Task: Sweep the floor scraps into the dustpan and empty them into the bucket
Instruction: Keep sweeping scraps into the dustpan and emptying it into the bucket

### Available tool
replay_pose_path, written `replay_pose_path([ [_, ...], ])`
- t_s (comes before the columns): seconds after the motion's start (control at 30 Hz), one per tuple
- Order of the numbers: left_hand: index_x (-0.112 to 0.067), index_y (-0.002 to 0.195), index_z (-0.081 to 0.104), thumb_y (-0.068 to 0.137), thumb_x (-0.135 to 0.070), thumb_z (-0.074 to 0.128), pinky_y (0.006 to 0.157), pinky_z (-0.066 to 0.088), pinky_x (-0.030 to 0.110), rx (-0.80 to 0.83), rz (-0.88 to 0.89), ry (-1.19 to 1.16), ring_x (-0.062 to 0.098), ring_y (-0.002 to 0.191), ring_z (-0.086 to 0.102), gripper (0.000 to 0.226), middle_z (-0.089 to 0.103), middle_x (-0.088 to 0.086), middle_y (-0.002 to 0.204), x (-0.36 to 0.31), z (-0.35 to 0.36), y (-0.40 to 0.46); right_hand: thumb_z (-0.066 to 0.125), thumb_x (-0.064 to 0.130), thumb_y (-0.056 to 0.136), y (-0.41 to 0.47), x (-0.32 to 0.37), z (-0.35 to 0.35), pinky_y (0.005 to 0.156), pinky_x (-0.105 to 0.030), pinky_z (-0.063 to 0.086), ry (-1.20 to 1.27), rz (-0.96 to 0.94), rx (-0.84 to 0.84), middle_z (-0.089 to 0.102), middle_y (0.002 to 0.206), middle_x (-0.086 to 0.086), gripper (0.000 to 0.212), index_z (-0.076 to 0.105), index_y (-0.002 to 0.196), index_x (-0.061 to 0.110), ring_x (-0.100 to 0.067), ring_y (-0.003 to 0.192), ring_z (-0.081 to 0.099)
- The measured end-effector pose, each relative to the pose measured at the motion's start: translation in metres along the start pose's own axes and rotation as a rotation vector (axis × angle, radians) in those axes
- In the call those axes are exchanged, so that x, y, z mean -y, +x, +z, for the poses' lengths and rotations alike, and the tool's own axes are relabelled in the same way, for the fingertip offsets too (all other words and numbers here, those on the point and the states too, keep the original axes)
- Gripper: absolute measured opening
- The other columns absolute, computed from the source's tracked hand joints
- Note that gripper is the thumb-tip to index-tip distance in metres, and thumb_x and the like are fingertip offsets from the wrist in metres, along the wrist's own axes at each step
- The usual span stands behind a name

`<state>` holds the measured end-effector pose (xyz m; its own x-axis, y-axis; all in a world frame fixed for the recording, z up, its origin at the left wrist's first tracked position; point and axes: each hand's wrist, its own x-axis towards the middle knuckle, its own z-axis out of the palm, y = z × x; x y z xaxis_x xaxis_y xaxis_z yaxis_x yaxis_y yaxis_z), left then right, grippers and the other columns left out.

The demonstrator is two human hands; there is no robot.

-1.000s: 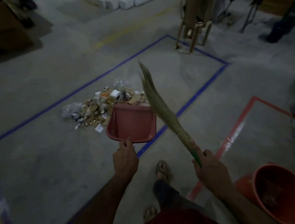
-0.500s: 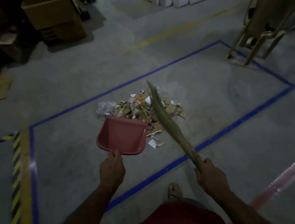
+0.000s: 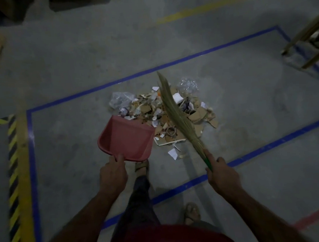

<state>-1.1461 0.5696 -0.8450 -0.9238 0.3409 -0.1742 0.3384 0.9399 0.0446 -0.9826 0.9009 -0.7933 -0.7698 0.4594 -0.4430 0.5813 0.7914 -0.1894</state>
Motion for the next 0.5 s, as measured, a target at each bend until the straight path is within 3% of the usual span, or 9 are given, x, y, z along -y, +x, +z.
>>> replay_pose_path([
  [0.17,-0.008,0.101,0.059,0.077,-0.004,0.073,0.047,0.035,0.031,0.108,-0.040,-0.039,0.032,0.050,0.056,0.028,0.057,0.016,0.082,0.053,-0.006,0.078,0.050,0.036,0.100,0.050,0.058,0.005,0.054,-0.028,0.051,0.025,0.039,0.073,0.043,0.093,0.003,0.071,0.006,0.156,0.040,-0.009,0.064,0.048],
  [0.37,-0.013,0.117,0.055,0.088,-0.013,0.063,0.053,0.037,0.035,0.220,-0.050,-0.023,0.036,0.062,0.060,0.030,0.057,0.015,0.094,0.111,-0.005,0.144,0.045,0.041,0.101,0.107,0.122,0.016,0.060,-0.035,0.054,0.045,0.009,0.174,0.044,0.096,0.001,0.069,0.004,0.157,0.042,-0.014,0.070,0.052],
  [0.5,-0.013,0.118,0.056,0.087,-0.014,0.065,0.054,0.038,0.036,0.302,-0.077,-0.010,0.037,0.062,0.061,0.033,0.058,0.016,0.094,0.127,0.015,0.173,0.042,0.046,0.100,0.152,0.156,0.026,0.061,-0.033,0.046,0.058,-0.002,0.243,0.041,0.099,0.000,0.071,0.000,0.157,0.042,-0.020,0.076,0.054],
])
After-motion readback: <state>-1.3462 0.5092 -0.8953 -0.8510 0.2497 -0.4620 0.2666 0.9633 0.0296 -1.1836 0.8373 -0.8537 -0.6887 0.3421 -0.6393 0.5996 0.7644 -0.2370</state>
